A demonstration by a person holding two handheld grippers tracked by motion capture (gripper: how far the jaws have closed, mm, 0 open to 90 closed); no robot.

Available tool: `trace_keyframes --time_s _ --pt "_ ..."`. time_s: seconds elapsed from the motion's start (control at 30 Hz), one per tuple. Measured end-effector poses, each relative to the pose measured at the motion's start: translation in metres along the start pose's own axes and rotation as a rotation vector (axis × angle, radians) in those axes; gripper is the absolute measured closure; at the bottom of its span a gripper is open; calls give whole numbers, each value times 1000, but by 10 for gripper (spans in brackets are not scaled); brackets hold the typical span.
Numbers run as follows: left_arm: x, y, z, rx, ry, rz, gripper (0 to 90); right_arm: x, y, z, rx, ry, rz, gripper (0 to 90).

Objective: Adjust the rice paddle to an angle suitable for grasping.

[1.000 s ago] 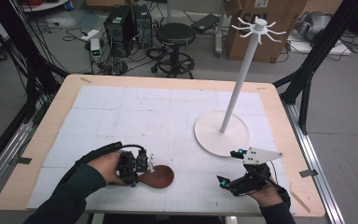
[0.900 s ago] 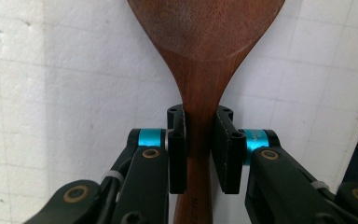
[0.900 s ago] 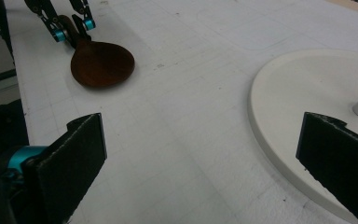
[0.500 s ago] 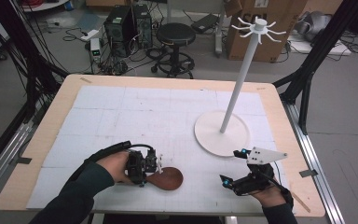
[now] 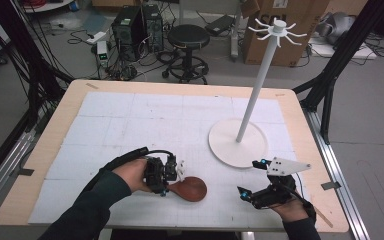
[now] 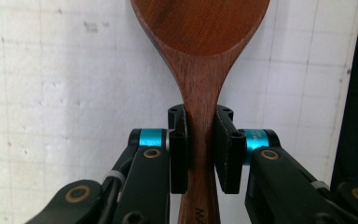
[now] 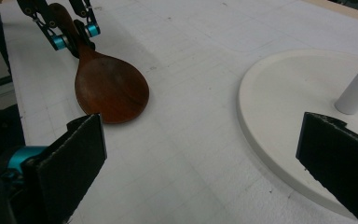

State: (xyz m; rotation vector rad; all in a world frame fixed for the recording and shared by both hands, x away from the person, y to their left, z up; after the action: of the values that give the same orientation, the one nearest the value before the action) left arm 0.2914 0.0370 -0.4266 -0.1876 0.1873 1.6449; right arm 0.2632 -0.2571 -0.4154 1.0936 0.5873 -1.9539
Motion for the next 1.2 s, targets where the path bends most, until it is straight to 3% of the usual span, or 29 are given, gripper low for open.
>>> trace_keyframes --time_s 0.83,1.2 --pt "-43 -3 -19 7 96 -95 779 1 0 2 2 4 -3 3" --pt "-51 -7 -27 30 132 -140 779 1 0 3 -1 1 0 3"
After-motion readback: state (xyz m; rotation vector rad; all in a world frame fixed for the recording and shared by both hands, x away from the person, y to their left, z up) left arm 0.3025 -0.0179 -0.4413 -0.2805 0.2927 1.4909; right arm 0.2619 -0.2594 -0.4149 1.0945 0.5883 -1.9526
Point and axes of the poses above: each handheld gripper's, and its own axes: z roughly backward along the jaws, x roughly out of its underside, y roughly to its right, the point moved 4 cm from there along -z, roughly forward along the jaws, and after that the axes turned 2 degrees about z, right-handed, at the moved point
